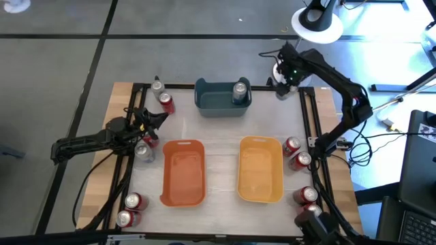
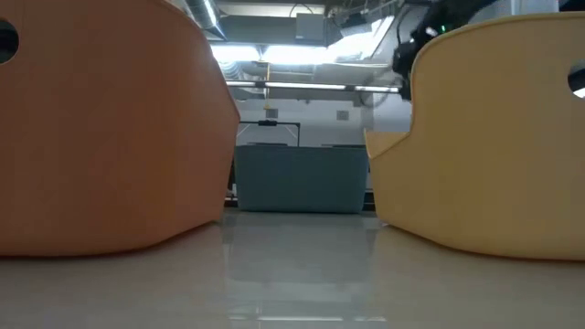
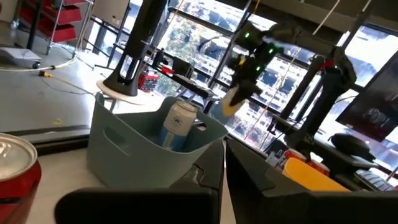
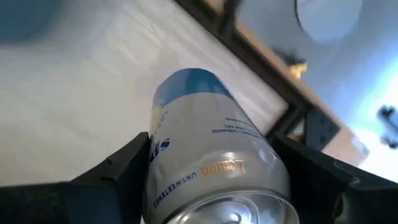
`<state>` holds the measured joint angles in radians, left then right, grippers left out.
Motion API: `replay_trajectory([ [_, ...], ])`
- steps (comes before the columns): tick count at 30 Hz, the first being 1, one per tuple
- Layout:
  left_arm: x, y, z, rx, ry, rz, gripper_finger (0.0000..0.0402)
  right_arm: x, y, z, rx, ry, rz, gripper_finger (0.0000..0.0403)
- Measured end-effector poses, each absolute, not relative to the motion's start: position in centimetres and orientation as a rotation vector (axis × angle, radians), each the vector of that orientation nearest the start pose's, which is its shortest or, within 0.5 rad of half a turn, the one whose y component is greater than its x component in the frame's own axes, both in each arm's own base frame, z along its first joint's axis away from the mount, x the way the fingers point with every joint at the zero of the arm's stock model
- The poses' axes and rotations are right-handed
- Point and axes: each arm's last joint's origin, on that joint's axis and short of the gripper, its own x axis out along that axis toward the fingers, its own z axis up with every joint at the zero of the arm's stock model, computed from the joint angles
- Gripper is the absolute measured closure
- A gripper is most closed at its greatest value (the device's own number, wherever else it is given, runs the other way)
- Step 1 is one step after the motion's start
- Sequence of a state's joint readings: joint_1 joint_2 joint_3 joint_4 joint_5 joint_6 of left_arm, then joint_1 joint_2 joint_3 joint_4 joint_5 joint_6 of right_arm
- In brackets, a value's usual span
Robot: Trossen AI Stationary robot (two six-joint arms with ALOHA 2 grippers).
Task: Sort soda cans
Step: Put the top right blue-white soda can into the green bin
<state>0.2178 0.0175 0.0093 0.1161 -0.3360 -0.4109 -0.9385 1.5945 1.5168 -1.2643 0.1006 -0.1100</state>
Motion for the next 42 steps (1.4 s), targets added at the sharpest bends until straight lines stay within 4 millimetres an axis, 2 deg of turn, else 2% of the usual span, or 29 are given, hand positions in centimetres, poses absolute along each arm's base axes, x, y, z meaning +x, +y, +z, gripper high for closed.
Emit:
replay_trajectory([
  [4,9.2,3.0,17.6,-0.412,-0.223,0.524,0.0391,19.5,-23.0,34.3,0.425,1.186,-0.703,0.0121],
  [9,9.1,3.0,17.6,-0.411,-0.226,0.537,0.0391,22.5,-20.9,36.5,0.369,1.042,-0.537,0.0121],
  [18,9.1,3.0,17.6,-0.408,-0.226,0.538,0.0391,28.4,-17.6,37.1,0.207,0.854,-0.349,0.0121],
  [22,9.1,3.0,17.7,-0.403,-0.226,0.538,0.0391,30.7,-16.8,37.4,0.182,0.85,-0.297,0.0121],
  [27,9.1,3.0,17.6,-0.402,-0.225,0.538,0.0391,33.0,-17.5,37.0,0.159,0.958,-0.311,0.0121],
  [30,9.1,3.0,17.6,-0.404,-0.224,0.539,0.0391,34.0,-18.1,36.0,0.159,1.058,-0.344,0.0121],
  [35,9.1,3.0,17.6,-0.407,-0.225,0.538,0.0391,34.6,-18.7,33.5,0.13,1.244,-0.42,0.0121],
  [42,9.1,3.0,17.6,-0.374,-0.215,0.542,0.0391,35.0,-19.0,31.5,0.151,1.305,-0.408,0.0121],
])
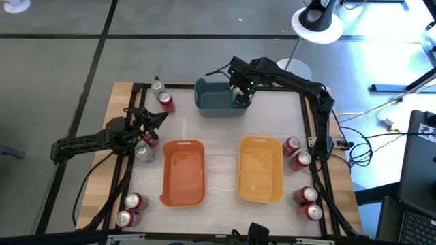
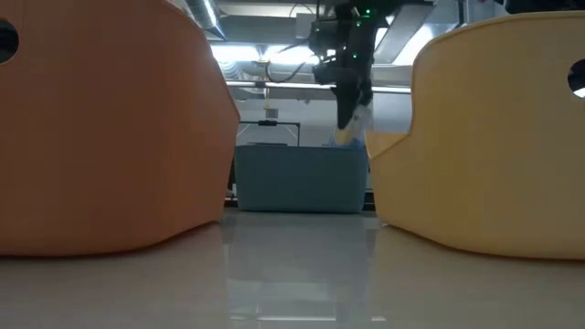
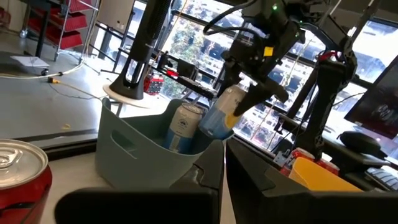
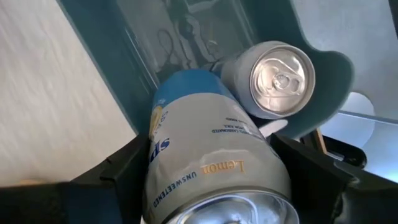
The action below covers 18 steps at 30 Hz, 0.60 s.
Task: Sort soda cans
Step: Put the top right blue-white soda can into the green bin
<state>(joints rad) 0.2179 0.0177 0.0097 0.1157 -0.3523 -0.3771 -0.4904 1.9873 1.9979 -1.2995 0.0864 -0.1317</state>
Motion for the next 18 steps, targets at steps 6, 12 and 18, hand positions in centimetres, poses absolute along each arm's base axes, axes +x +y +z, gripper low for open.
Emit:
replay_trajectory([
  [6,9.1,3.0,17.6,-0.356,-0.208,0.544,0.0391,35.2,-19.1,30.1,0.157,1.316,-0.408,0.0121],
  [12,9.1,3.0,17.6,-0.348,-0.207,0.545,0.0391,35.4,-19.2,28.6,0.157,1.316,-0.409,0.0121],
  [18,9.1,3.0,17.6,-0.349,-0.207,0.545,0.0391,35.5,-19.3,26.8,0.163,1.347,-0.405,0.012],
])
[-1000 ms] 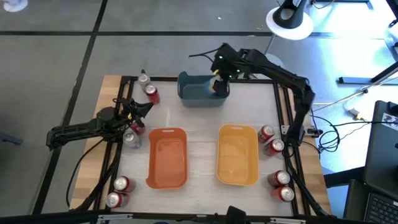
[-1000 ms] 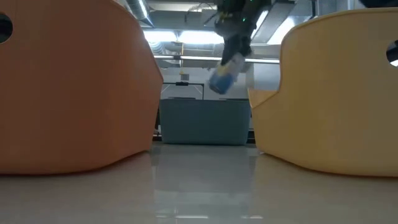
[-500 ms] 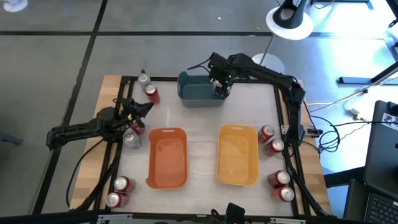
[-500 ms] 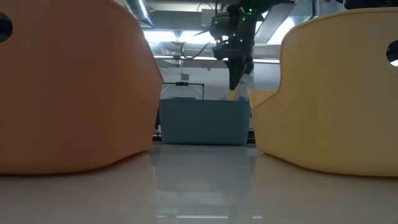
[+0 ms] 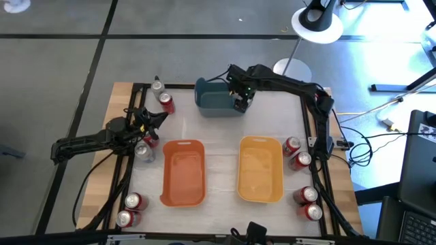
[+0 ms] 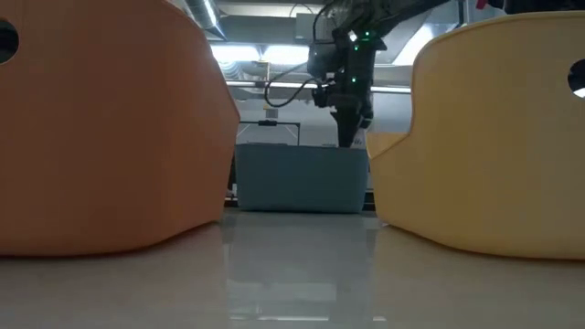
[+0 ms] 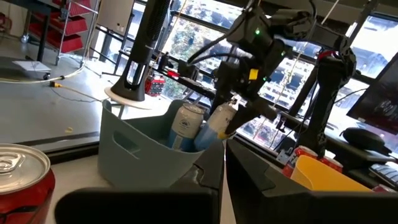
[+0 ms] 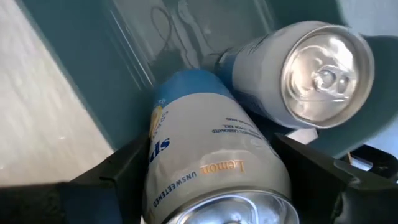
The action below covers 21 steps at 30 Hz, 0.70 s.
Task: Sort soda cans
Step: Put the top right blue-white soda can into the green bin
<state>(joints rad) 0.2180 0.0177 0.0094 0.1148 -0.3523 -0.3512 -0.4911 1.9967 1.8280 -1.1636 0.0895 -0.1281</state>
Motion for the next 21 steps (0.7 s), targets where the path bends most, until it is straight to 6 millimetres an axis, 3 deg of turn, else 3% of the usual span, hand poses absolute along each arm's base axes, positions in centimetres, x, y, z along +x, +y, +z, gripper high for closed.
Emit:
replay_trajectory([
  [11,9.1,3.0,17.6,-0.356,-0.21,0.544,0.0391,36.2,-19.7,24.0,0.182,1.426,-0.379,0.0117],
  [21,9.1,3.0,17.6,-0.356,-0.21,0.544,0.0391,36.4,-19.8,23.8,0.175,1.418,-0.382,0.0053],
])
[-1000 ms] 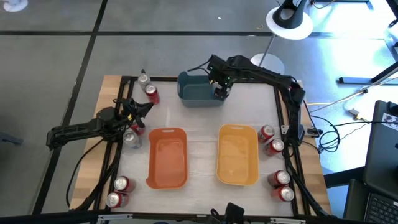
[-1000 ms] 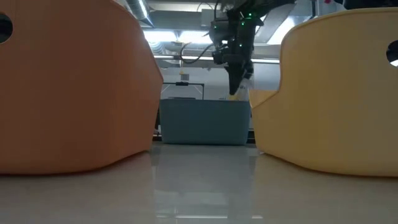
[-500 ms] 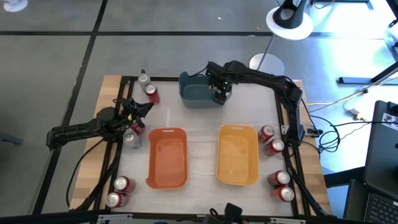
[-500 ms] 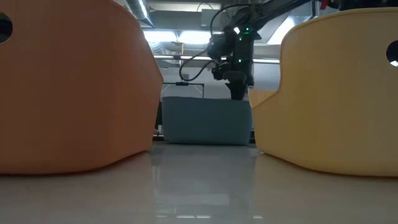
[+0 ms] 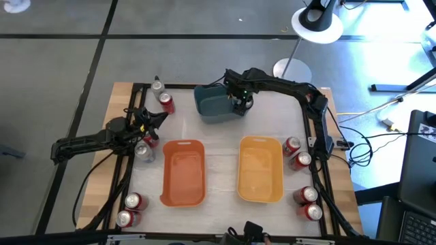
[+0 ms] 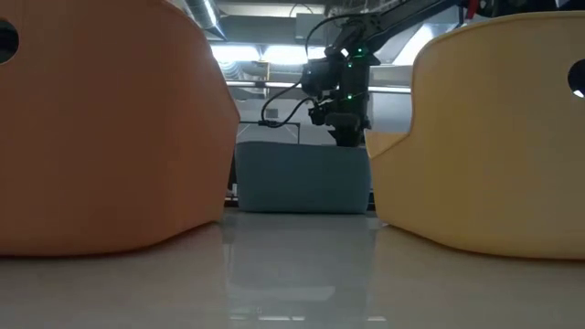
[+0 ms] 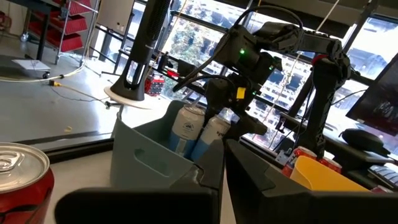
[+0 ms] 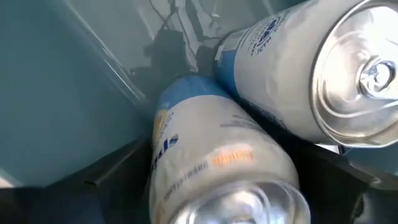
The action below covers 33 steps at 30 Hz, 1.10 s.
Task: Sort soda cans
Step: Put the top right blue-white soda can into the green bin, then put the top blue-white soda can into the green bin
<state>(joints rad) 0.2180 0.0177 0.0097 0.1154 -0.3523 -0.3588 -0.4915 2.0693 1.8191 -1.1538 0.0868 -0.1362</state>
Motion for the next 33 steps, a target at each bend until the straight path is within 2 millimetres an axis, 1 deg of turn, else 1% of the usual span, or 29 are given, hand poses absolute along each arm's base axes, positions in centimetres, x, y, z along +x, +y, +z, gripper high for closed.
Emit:
replay_trajectory([
  [4,9.1,3.0,17.6,-0.356,-0.21,0.544,0.0391,36.5,-19.8,23.9,0.171,1.411,-0.381,0.0045],
  [6,9.1,3.0,17.6,-0.356,-0.209,0.544,0.0391,36.6,-19.8,24.3,0.168,1.402,-0.382,0.0046],
  [10,9.1,3.0,17.6,-0.356,-0.21,0.543,0.0391,36.6,-19.8,26.2,0.164,1.387,-0.383,0.0048],
  [13,9.1,3.0,17.7,-0.35,-0.211,0.544,0.0391,36.0,-19.4,28.3,0.165,1.391,-0.381,0.0048],
  [15,9.1,3.0,17.8,-0.327,-0.205,0.546,0.0391,35.4,-18.8,30.5,0.16,1.349,-0.38,0.0048],
  [19,8.8,3.0,19.2,-0.325,-0.248,0.54,0.0391,34.1,-17.7,35.8,0.131,1.136,-0.418,0.0048],
  [22,8.4,2.9,21.1,-0.277,-0.279,0.546,0.0391,33.0,-17.0,38.5,0.1,0.996,-0.431,0.0047],
  [25,8.0,3.0,23.4,-0.207,-0.295,0.616,0.0391,32.3,-16.6,39.9,0.068,0.915,-0.435,0.0047],
  [27,8.0,3.2,25.2,-0.173,-0.288,0.684,0.0391,32.1,-16.5,40.2,0.049,0.891,-0.423,0.0047],
  [29,8.1,3.2,27.9,-0.196,-0.298,0.698,0.0391,32.2,-16.5,39.9,0.031,0.88,-0.398,0.0047],
  [30,8.3,3.3,29.3,-0.196,-0.276,0.7,0.0391,32.3,-16.5,39.6,0.017,0.877,-0.392,0.0047],
  [32,8.7,3.4,31.8,-0.166,-0.164,0.72,0.0391,32.5,-16.7,39.3,0.005,0.873,-0.397,0.0047],
  [33,9.1,3.6,33.0,-0.143,-0.097,0.757,0.0391,32.6,-16.8,39.3,-0.003,0.858,-0.407,0.0047],
])
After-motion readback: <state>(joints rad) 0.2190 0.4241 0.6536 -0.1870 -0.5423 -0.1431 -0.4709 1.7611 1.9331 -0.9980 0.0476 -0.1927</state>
